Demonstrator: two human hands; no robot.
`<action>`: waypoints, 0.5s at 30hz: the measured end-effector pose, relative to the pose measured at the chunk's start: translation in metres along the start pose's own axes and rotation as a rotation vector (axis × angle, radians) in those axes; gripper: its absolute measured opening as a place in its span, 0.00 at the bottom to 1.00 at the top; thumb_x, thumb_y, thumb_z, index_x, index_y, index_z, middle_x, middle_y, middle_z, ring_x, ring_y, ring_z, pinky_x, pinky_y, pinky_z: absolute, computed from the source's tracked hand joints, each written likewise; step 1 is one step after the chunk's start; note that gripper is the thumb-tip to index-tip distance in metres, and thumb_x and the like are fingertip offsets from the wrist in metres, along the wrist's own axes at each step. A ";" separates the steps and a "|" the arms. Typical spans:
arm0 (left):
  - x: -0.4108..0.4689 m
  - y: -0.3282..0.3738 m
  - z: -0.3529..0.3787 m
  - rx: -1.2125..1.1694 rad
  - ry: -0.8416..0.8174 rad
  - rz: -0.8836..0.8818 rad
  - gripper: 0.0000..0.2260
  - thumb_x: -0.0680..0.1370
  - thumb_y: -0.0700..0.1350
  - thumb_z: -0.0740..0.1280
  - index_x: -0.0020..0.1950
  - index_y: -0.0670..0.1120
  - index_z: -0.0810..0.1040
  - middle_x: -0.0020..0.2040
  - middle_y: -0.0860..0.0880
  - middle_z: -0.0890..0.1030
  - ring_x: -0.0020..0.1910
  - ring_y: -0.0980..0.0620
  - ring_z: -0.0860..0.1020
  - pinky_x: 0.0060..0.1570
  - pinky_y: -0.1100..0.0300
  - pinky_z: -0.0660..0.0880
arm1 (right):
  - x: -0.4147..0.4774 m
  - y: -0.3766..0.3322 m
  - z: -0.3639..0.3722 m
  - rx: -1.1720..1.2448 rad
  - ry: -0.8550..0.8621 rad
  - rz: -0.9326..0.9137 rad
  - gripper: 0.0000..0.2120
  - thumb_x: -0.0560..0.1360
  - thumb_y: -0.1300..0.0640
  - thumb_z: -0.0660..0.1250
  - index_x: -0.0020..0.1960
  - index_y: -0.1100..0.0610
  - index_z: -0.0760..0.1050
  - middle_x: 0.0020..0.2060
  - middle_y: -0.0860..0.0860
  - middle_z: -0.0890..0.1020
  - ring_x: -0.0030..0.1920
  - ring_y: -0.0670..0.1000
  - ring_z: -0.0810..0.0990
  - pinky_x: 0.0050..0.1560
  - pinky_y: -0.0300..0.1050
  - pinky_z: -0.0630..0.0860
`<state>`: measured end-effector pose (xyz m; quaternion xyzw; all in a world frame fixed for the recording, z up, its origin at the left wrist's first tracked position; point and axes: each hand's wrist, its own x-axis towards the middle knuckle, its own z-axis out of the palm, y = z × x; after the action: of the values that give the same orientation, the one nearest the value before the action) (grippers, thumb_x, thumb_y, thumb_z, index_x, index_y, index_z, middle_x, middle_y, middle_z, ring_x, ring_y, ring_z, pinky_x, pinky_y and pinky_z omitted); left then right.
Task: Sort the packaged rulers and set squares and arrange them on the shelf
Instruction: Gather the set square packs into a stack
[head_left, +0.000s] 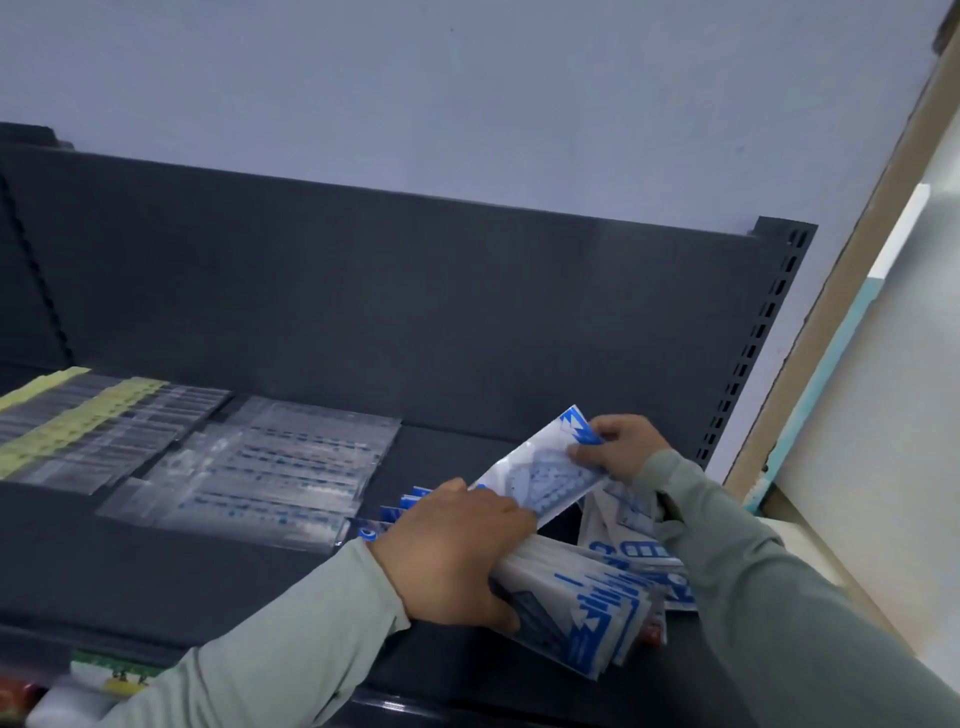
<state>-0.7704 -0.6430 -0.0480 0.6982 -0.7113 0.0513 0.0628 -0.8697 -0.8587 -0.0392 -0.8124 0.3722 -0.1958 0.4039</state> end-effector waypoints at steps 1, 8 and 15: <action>0.000 0.000 0.001 -0.002 0.017 0.004 0.25 0.67 0.62 0.70 0.59 0.53 0.71 0.57 0.56 0.72 0.59 0.53 0.69 0.52 0.57 0.58 | -0.005 -0.001 -0.004 0.044 -0.066 0.011 0.08 0.70 0.65 0.73 0.38 0.54 0.78 0.38 0.53 0.81 0.38 0.51 0.78 0.45 0.44 0.76; 0.006 -0.001 0.000 -0.121 -0.041 -0.071 0.47 0.65 0.60 0.73 0.76 0.54 0.51 0.78 0.54 0.43 0.77 0.55 0.43 0.75 0.49 0.43 | -0.036 0.011 -0.027 -0.029 -0.514 -0.026 0.15 0.71 0.71 0.69 0.36 0.51 0.78 0.34 0.51 0.79 0.33 0.49 0.76 0.36 0.44 0.75; 0.008 0.004 -0.001 0.056 0.009 0.000 0.30 0.64 0.64 0.70 0.62 0.55 0.68 0.53 0.57 0.72 0.56 0.54 0.70 0.59 0.55 0.54 | -0.059 0.022 -0.040 0.165 -0.272 0.116 0.13 0.74 0.47 0.69 0.43 0.57 0.79 0.35 0.52 0.84 0.33 0.49 0.78 0.33 0.40 0.73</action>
<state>-0.7740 -0.6506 -0.0452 0.6995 -0.7092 0.0744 0.0463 -0.9426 -0.8424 -0.0342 -0.7727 0.3427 -0.0903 0.5267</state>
